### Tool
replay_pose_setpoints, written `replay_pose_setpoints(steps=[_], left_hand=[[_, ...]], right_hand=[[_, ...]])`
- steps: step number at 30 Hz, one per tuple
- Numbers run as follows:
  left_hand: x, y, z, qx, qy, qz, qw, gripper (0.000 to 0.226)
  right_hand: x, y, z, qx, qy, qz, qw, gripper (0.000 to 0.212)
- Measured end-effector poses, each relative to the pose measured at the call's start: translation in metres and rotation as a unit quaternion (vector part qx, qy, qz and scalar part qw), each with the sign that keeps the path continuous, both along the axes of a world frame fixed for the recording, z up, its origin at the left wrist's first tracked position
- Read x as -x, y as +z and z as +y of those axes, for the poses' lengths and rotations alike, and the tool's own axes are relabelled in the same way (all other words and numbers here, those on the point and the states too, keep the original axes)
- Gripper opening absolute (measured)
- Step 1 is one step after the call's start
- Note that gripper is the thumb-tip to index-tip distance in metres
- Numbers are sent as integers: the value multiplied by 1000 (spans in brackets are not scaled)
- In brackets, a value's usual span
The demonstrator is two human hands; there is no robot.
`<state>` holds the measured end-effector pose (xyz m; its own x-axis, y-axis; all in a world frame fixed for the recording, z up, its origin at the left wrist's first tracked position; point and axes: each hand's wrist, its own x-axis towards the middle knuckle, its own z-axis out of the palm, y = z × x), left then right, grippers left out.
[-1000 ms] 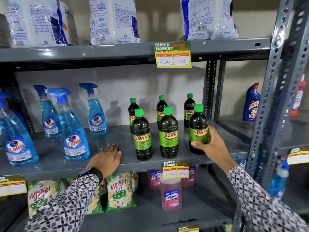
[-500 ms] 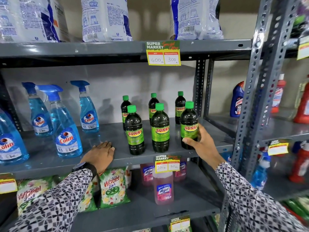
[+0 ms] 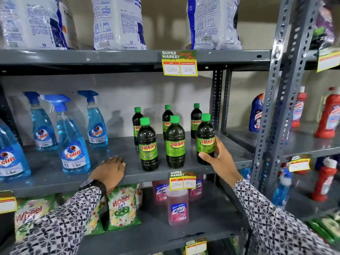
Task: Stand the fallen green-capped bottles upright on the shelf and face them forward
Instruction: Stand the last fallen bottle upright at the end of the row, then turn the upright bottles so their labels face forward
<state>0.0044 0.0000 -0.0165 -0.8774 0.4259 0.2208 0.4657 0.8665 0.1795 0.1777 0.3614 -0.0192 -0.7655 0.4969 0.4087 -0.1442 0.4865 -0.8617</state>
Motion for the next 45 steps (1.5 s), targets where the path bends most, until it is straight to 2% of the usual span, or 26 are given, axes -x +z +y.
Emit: replay_pose_setpoints(steps=[2,3,5,6,8,10,12,14,16,23,29,45], left_hand=[[-5,1,-4,-55,11,11,998,48],[-7,1,-6,-101,16,11,995,47],[-13,5,-7,-230,15,-9,973,44],[-17,8,-5,-297,6,-26,954,43],[-23,14,1,-394,-34,-66,916,43],[-29,18,9,-436,-89,-123,887,51],[-34,24,18,-438,-131,-163,874,59],[-36,26,28,-434,-168,-182,866,61],[-37,29,37,-429,-189,-193,862,65],[-27,29,26,-449,-188,-206,849,70],[-15,12,-5,-422,-193,-183,867,71],[-23,5,-5,-434,-182,-157,868,70]], right_hand=[[-5,0,-11,-16,-79,29,996,88],[-9,2,-21,-26,-129,58,990,80],[-13,4,-45,-80,-199,143,966,49],[-13,5,-61,-113,-203,174,957,35],[-8,5,-94,-159,-150,170,961,19],[3,5,-124,-177,-46,99,978,23],[20,0,-148,-170,36,30,984,40],[36,-2,-164,-171,49,-15,984,61],[48,1,-170,-171,46,-43,983,72],[77,2,-174,-118,61,-41,990,64],[83,3,-188,-93,97,-41,990,67],[67,-1,-193,-71,125,-5,990,73]])
